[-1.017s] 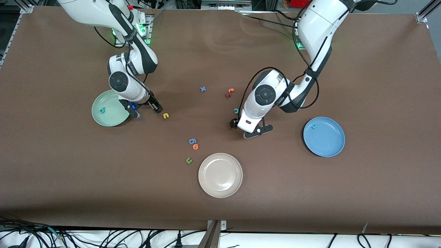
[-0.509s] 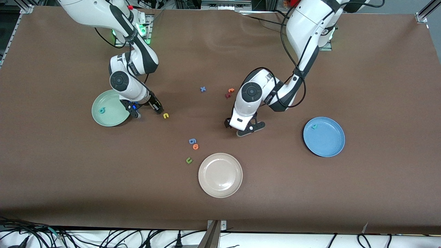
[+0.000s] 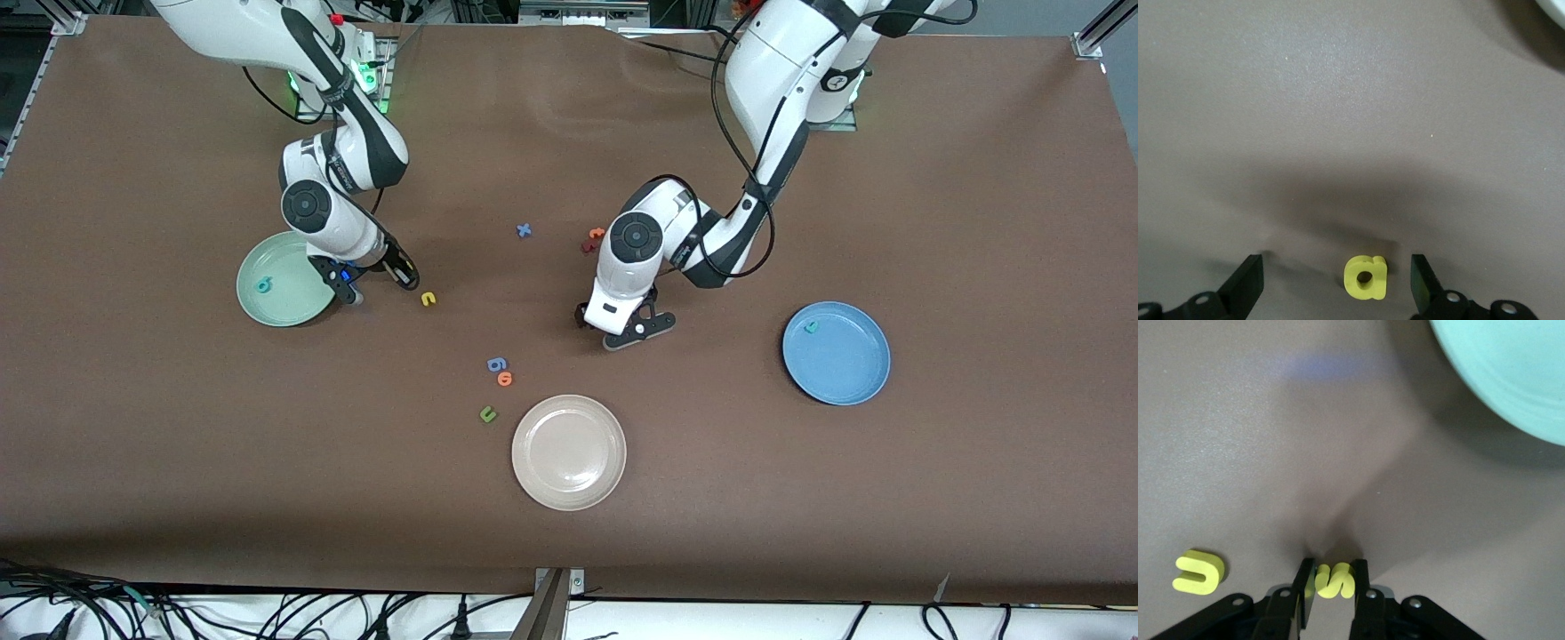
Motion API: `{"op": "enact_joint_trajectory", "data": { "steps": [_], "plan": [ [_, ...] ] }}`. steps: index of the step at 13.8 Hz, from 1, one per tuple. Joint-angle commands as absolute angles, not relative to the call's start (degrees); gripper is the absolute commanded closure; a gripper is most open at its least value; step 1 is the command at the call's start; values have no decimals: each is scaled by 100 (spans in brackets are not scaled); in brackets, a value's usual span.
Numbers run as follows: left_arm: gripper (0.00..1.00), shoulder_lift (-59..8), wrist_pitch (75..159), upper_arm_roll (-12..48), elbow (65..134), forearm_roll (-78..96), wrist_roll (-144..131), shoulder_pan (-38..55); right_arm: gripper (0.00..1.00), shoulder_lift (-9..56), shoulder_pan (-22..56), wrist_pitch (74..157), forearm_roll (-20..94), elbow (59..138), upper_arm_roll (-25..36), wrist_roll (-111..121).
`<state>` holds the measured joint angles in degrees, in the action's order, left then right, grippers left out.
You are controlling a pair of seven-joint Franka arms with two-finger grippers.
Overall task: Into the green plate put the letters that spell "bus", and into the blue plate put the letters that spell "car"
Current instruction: 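Grasp the yellow s with the right gripper while the left gripper grasps yellow a, then drop the s on the green plate while the left gripper carries a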
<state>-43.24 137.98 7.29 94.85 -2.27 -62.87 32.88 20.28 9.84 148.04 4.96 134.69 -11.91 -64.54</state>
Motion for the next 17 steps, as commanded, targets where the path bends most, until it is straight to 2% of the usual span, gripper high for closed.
{"op": "enact_joint_trajectory", "data": {
  "steps": [1, 4, 6, 7, 11, 15, 17],
  "plan": [
    [28, -4395, 13649, 659, 9290, -316, -6626, 3366, 100, 1611, 940, 14129, 598, 13404, -1213, -6355],
    [60, -4395, 13649, 659, 9290, -316, -6767, 3366, 100, 907, 932, 12197, 580, 12931, -714, -5786],
    [71, -4395, 13649, 659, 9290, -316, -6768, 3366, 100, 704, 940, 11289, 580, 12596, -178, -5014],
    [73, -4395, 13649, 659, 9290, -316, -6776, 3366, 100, 694, 940, 11111, 563, 12551, 111, -4549],
    [78, -4395, 13649, 659, 9290, -325, -6847, 3366, 100, 1009, 914, 11328, 554, 12568, 948, -2947],
    [82, -4360, 13615, 659, 9290, -325, -6838, 3331, 100, 1695, 870, 12407, 571, 12735, 1116, -2321],
    [84, -4316, 13117, 650, 9064, -351, -6768, 3261, 100, 1854, 870, 12682, 563, 12814, 1116, -2285]
  ]
}}
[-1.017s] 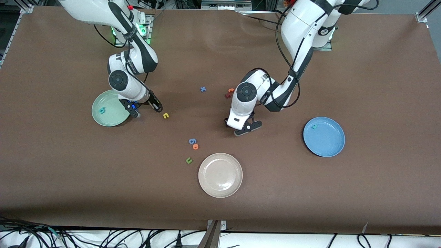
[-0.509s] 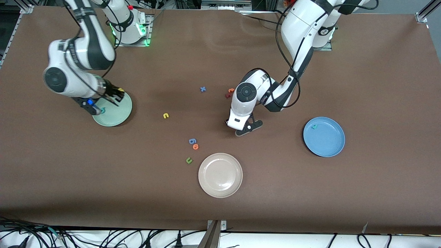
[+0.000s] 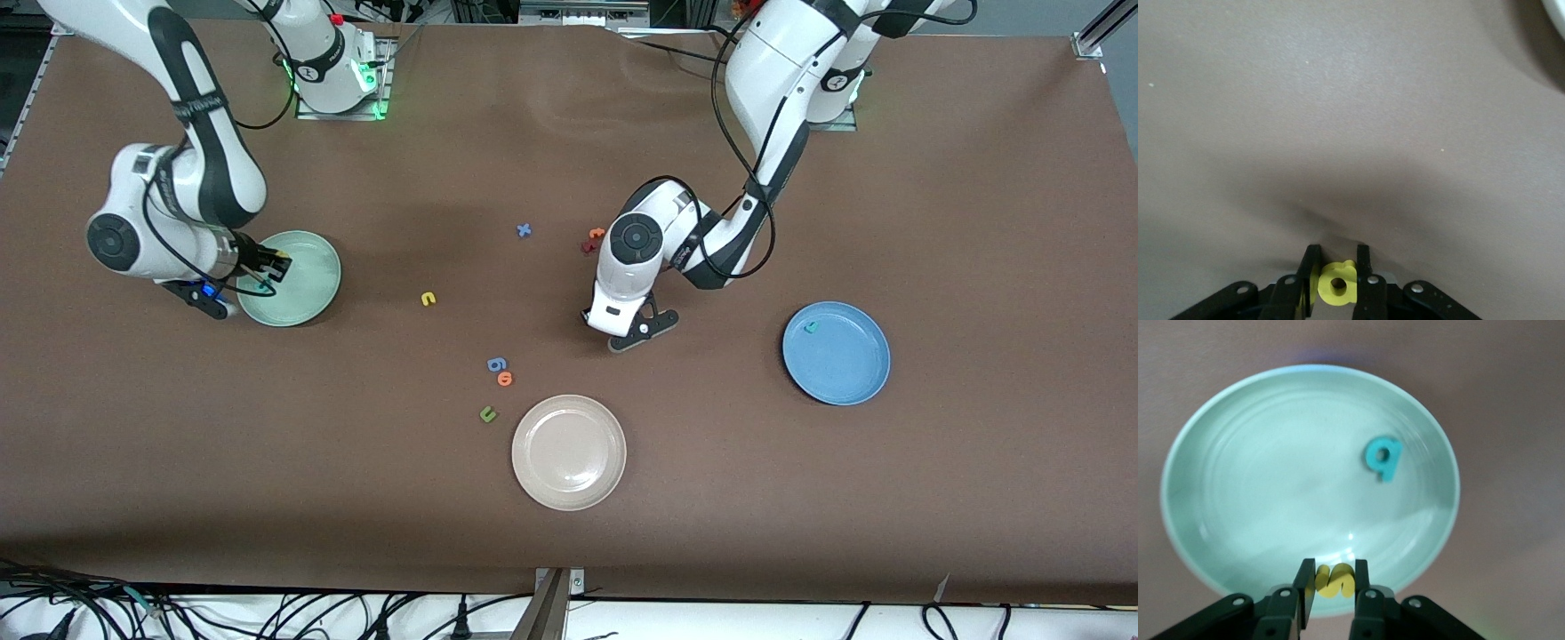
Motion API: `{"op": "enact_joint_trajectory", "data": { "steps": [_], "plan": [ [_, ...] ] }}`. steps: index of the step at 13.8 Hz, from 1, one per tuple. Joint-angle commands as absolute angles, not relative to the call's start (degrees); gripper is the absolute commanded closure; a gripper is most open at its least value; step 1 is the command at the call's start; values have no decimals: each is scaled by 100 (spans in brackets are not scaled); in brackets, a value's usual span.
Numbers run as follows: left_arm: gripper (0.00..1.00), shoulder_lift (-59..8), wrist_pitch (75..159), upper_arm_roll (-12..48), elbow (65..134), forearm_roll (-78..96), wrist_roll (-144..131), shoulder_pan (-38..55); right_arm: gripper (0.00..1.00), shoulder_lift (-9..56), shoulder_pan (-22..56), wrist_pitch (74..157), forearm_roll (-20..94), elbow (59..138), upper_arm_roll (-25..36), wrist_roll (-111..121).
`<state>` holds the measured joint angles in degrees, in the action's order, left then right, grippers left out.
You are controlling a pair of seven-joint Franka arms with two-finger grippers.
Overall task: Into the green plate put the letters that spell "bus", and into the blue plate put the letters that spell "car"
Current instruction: 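Drop the s on the green plate while the left gripper carries a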
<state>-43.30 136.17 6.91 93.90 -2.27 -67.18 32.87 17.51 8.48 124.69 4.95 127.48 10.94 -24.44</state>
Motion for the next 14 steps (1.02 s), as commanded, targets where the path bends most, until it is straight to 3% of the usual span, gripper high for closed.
{"op": "enact_joint_trajectory", "data": {
  "steps": [1, 2, 3, 4, 5, 9, 14],
  "plan": [
    [84, -4342, 12661, 650, 8809, -325, -6698, 3182, 99, 1898, 870, 12709, 562, 12814, 1116, -2285],
    [84, -4333, 12317, 659, 8667, -316, -6567, 3121, 88, 1907, 870, 12709, 562, 12814, 1116, -2285],
    [84, -4316, 12113, 668, 8596, -308, -6391, 3094, 63, 1916, 870, 12692, 562, 12814, 1116, -2285],
    [84, -4315, 11963, 668, 8526, -316, -6207, 3050, 29, 1899, 870, 12674, 562, 12814, 1116, -2285],
    [84, -4315, 11771, 668, 8447, -308, -5970, 2971, 1, 1864, 870, 12639, 562, 12814, 1116, -2285],
    [84, -4228, 10506, 659, 8035, -334, -4188, 2489, 1, 1338, 940, 11833, 580, 12683, 1064, -2478],
    [84, -4087, 9968, 650, 7910, -396, -2009, 1619, 1, 1160, 958, 11101, 580, 11875, 142, -4189]
  ]
}}
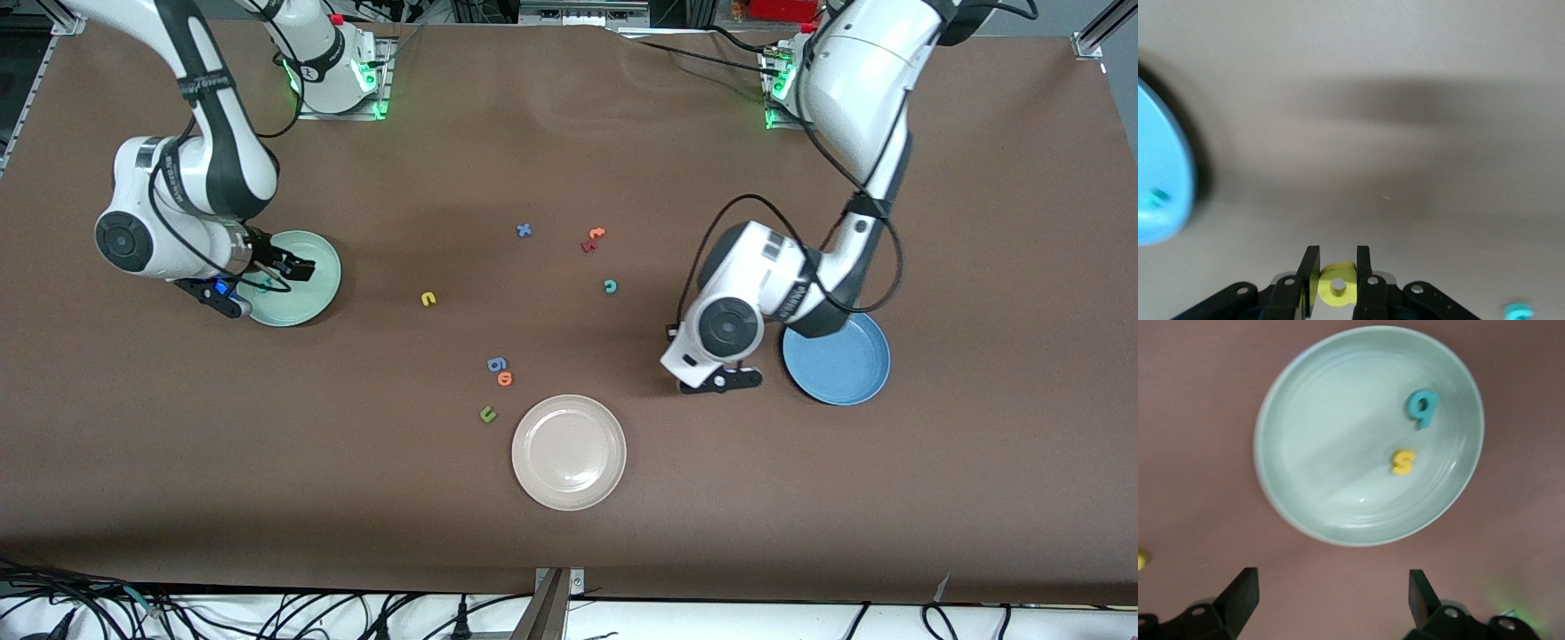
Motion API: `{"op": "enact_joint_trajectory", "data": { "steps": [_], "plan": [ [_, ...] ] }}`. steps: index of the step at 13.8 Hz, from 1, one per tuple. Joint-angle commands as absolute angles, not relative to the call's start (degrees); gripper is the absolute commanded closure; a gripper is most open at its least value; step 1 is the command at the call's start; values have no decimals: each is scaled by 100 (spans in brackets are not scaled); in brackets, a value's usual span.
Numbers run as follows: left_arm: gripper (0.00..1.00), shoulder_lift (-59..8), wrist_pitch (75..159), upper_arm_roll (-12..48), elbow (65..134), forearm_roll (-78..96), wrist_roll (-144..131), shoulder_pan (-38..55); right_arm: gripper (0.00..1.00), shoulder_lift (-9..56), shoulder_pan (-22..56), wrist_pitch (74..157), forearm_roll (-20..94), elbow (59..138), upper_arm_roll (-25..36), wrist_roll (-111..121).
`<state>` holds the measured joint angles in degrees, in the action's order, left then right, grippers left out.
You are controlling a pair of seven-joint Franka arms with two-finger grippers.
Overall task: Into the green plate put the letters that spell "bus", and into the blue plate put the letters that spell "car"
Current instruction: 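Drop the s on the green plate while the left gripper carries a, then release the a on the blue plate while the right gripper grasps yellow u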
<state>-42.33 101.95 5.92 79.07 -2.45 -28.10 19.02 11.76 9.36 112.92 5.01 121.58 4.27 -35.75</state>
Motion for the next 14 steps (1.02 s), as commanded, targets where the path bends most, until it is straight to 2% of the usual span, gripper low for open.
{"op": "enact_joint_trajectory", "data": {
  "steps": [1, 4, 7, 12, 14],
  "plan": [
    [84, -4026, 9854, 650, 7928, -396, -1517, 1452, 1, 1178, 958, 11109, 580, 11726, -59, -4575],
    [84, -3964, 9738, 642, 8015, -396, -284, 959, 1, 1519, 1063, 11398, 598, 11331, -395, -5421],
    [84, -3833, 9965, 659, 8313, -589, 26, 669, 1, 2081, 1309, 12257, 1043, 11075, -431, -6150],
    [84, -2981, 12467, 668, 10534, -589, 236, 422, 1, 2969, 1862, 13761, 1538, 11074, -431, -6722],
    [84, -2743, 13364, 668, 11255, -589, 491, 195, 1, 3085, 1933, 13913, 1538, 11118, -422, -6759]
  ]
}}
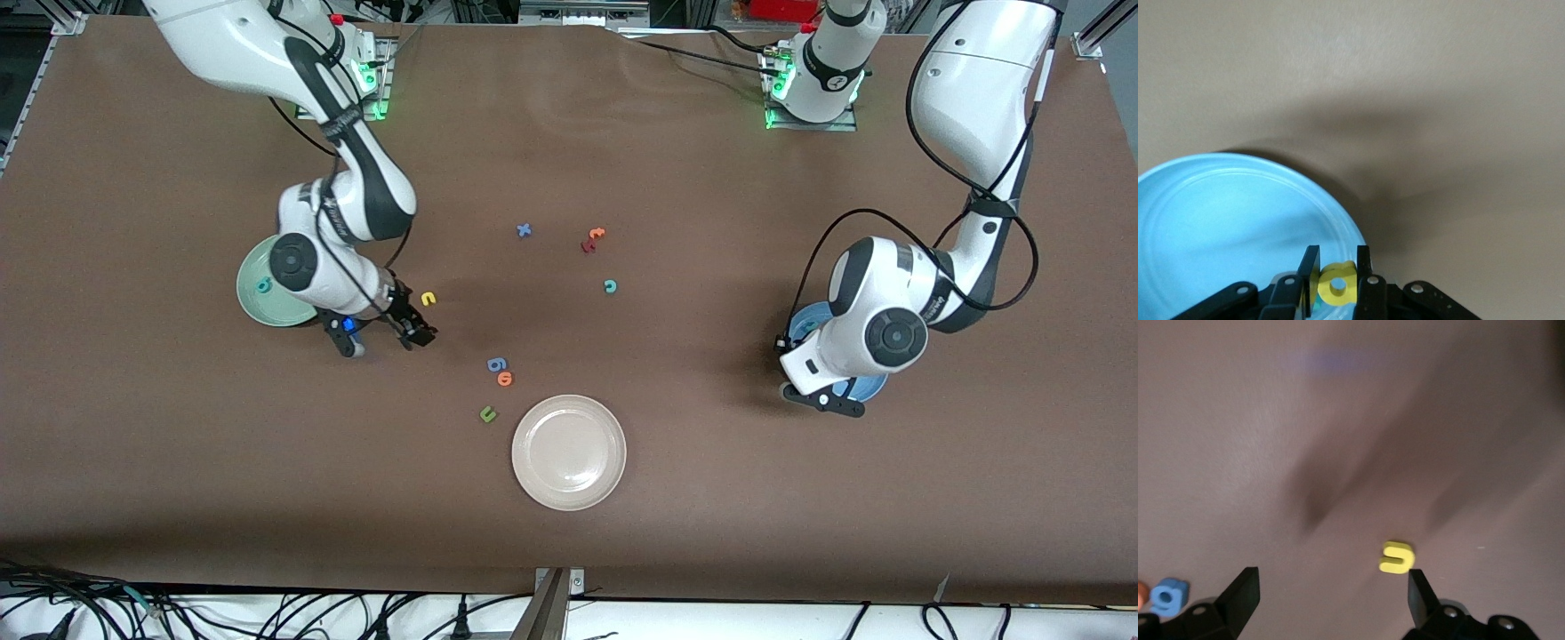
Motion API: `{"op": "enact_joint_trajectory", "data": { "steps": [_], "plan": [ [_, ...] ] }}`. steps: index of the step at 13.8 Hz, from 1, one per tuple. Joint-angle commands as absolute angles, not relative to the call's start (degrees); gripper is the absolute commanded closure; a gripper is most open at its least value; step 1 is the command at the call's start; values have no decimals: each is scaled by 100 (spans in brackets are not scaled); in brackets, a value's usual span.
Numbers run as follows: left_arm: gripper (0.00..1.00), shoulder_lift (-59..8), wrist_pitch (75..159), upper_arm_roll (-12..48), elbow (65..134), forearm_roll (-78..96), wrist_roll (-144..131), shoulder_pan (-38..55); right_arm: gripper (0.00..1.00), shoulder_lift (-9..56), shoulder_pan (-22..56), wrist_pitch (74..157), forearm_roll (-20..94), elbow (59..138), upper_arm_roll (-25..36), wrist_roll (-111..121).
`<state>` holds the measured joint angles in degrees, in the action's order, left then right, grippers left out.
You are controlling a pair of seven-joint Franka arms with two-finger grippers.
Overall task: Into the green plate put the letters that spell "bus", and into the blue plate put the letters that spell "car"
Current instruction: 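Release the a on the blue plate while the right gripper grasps yellow u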
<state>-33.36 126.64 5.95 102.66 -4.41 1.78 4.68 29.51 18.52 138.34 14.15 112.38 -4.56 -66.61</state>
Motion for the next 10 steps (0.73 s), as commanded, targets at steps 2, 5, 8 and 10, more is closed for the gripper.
{"op": "enact_joint_trajectory", "data": {
  "steps": [2, 5, 8, 10],
  "plan": [
    [84, -2672, 13439, 668, 11390, -589, 833, 62, 1, 3024, 1934, 13913, 1529, 11336, -404, -6759],
    [15, -2637, 13438, 668, 11417, -589, 923, 18, 1, 2796, 1934, 14000, 1529, 11750, -378, -6750],
    [0, -2628, 13194, 677, 11303, -589, 1011, 26, 2, 2698, 1934, 14536, 1538, 12154, -378, -6768],
    [0, -2628, 13105, 694, 11250, -528, 889, 52, 14, 2690, 1934, 14572, 1547, 12217, -387, -6759]
  ]
}}
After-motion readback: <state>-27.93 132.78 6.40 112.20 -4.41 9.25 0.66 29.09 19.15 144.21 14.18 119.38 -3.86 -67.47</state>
